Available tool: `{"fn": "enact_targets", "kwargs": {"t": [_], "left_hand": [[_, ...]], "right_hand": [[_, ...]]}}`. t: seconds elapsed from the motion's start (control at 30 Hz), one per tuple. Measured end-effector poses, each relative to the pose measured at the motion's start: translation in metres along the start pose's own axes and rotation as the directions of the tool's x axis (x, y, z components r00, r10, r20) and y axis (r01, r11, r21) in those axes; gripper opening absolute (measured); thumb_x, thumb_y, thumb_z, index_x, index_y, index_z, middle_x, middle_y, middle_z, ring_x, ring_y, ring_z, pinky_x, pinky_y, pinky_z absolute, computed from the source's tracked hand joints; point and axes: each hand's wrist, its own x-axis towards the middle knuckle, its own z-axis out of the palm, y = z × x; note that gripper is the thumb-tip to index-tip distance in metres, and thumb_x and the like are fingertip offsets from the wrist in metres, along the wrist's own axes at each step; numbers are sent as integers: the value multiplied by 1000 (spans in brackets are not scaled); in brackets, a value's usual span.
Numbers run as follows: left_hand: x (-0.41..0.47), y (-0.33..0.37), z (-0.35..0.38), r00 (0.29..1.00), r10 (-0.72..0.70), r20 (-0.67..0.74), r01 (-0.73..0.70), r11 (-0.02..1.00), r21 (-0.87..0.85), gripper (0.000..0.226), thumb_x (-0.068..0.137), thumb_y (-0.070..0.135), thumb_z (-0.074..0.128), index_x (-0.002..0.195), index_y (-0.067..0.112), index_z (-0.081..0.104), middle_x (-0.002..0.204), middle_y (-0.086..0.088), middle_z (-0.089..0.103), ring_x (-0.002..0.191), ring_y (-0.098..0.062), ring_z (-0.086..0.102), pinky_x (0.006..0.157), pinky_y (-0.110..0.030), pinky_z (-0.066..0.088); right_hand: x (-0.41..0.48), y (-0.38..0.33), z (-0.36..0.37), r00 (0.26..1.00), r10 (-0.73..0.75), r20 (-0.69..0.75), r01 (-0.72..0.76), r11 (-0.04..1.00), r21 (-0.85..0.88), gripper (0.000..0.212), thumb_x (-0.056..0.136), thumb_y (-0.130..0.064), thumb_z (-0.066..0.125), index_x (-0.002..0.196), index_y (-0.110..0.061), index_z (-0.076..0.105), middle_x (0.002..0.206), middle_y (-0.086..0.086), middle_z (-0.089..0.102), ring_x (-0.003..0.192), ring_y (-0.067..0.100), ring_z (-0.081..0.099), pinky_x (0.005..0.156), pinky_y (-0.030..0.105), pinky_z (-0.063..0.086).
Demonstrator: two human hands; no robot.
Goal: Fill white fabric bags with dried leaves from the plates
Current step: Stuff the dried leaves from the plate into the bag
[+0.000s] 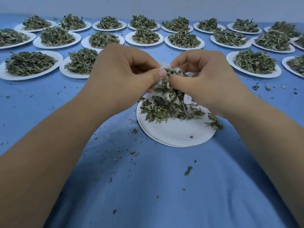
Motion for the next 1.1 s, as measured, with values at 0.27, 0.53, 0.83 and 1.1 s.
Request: {"fn": "enact_targets", "kwargs": {"t": [0.27,0.53,0.83,1.1], "left_hand": [[-4,8,2,984,4,176,22,989,-145,6,87,10,77,82,8,75,68,-2,74,60,-16,71,62,-27,60],[-1,1,3,994,-79,81,73,995,69,7,89,19,76,82,19,74,71,1,75,65,-16,74,73,-44,62],[0,2,3,989,-146,25,142,983,115,6,88,25,71,85,28,67,73,15,70,57,-1,64,59,-11,46],[-1,4,6,995,-91,45,88,994,61,11,85,15,70,89,25,70,86,8,73,71,-11,72,73,-38,61]], "right_hand": [[2,-2,3,991,38,-129,-62,980,-187,10,75,-17,67,71,-22,60,57,-8,56,47,4,43,48,16,33],[0,-2,3,995,69,-77,-80,985,-151,13,83,-30,76,82,-26,64,79,-10,69,53,-1,50,50,14,38],[-2,-6,-15,969,79,234,-94,994,54,37,82,-10,82,114,-27,72,116,-16,72,91,6,71,87,25,55],[-6,-9,-6,999,20,49,-19,999,-25,20,80,-19,87,94,-25,75,94,-8,77,65,12,75,52,12,45]]}}
